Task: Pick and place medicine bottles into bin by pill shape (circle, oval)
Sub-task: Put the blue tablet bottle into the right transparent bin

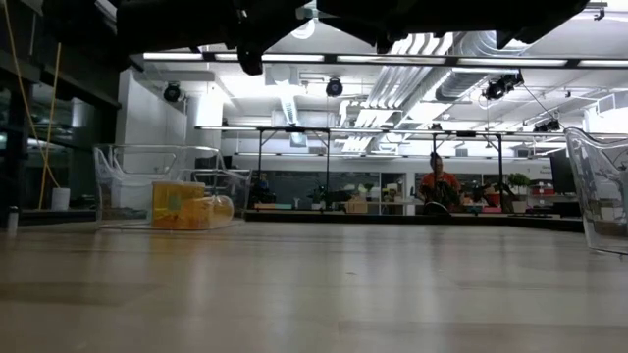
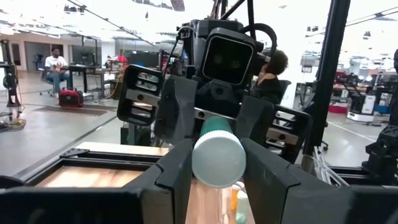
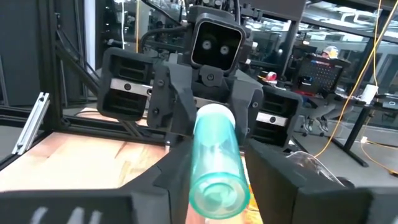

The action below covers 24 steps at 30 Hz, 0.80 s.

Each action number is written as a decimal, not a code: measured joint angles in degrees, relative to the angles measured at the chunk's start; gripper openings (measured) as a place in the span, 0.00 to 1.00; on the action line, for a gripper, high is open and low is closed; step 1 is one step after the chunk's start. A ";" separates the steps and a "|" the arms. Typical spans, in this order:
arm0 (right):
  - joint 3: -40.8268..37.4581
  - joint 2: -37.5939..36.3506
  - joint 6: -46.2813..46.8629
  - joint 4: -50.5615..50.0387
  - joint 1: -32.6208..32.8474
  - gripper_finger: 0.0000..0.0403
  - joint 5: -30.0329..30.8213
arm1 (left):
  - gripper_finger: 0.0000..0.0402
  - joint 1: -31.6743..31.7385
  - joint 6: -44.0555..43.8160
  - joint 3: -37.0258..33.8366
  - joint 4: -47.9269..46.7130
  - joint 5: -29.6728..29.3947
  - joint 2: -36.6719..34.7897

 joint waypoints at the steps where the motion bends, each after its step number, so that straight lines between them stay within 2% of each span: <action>1: 0.00 0.00 0.00 0.00 0.00 0.33 0.00 | 0.28 0.00 0.18 0.00 0.02 0.00 0.00; 8: 0.00 0.00 0.00 -0.04 0.00 0.25 0.00 | 0.28 0.01 0.94 0.00 0.02 -0.44 0.00; 14: 0.00 -0.02 0.00 -0.04 0.00 0.24 0.00 | 0.29 0.00 0.94 0.00 0.02 -0.44 0.00; 24: 0.00 -0.02 0.00 -0.04 -0.02 0.23 0.04 | 0.41 -0.20 1.92 -0.02 -2.54 -2.07 -0.02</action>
